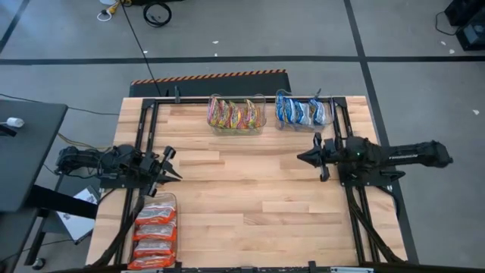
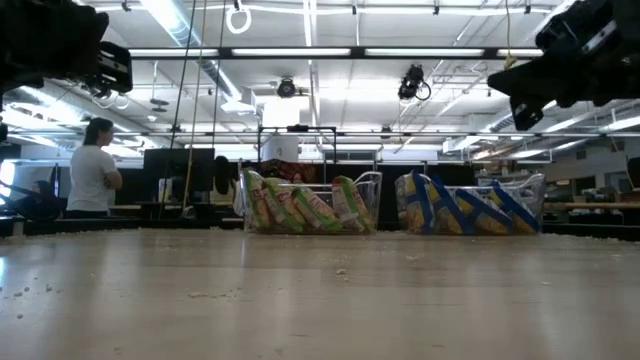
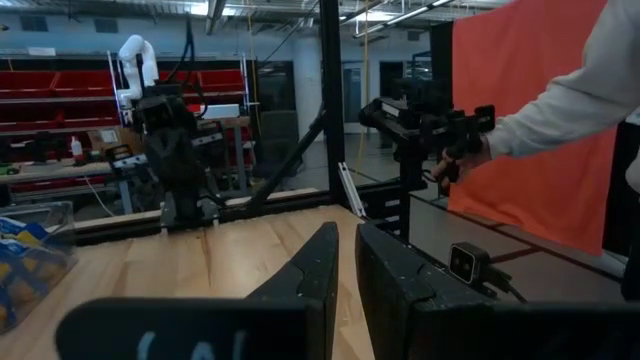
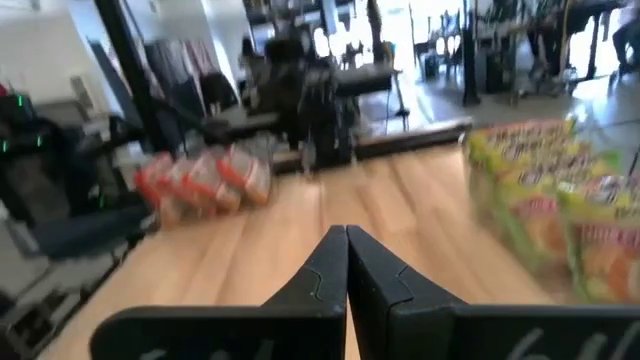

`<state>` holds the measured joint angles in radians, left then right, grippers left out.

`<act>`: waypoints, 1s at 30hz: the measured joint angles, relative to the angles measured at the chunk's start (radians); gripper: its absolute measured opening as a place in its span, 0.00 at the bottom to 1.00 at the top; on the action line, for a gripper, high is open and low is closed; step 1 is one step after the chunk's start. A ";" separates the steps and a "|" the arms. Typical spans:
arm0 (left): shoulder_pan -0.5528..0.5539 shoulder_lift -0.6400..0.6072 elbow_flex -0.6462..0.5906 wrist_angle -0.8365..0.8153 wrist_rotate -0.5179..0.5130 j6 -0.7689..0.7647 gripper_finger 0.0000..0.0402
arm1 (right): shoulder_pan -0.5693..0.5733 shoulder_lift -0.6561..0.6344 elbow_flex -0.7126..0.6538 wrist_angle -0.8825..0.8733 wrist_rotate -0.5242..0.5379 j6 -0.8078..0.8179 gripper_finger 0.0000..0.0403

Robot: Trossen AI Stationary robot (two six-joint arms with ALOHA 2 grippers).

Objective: Sort Maruchan noodles
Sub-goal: Return to Home Position

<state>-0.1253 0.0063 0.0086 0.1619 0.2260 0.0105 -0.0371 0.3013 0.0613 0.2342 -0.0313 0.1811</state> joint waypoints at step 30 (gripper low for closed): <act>0.000 0.000 0.000 -0.002 0.000 0.000 0.11 | 0.191 -0.275 -0.055 -0.184 0.168 -0.182 0.04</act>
<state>-0.1253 0.0063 0.0082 0.1596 0.2256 0.0105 0.1539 0.0265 0.0067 0.0499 0.1371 -0.0013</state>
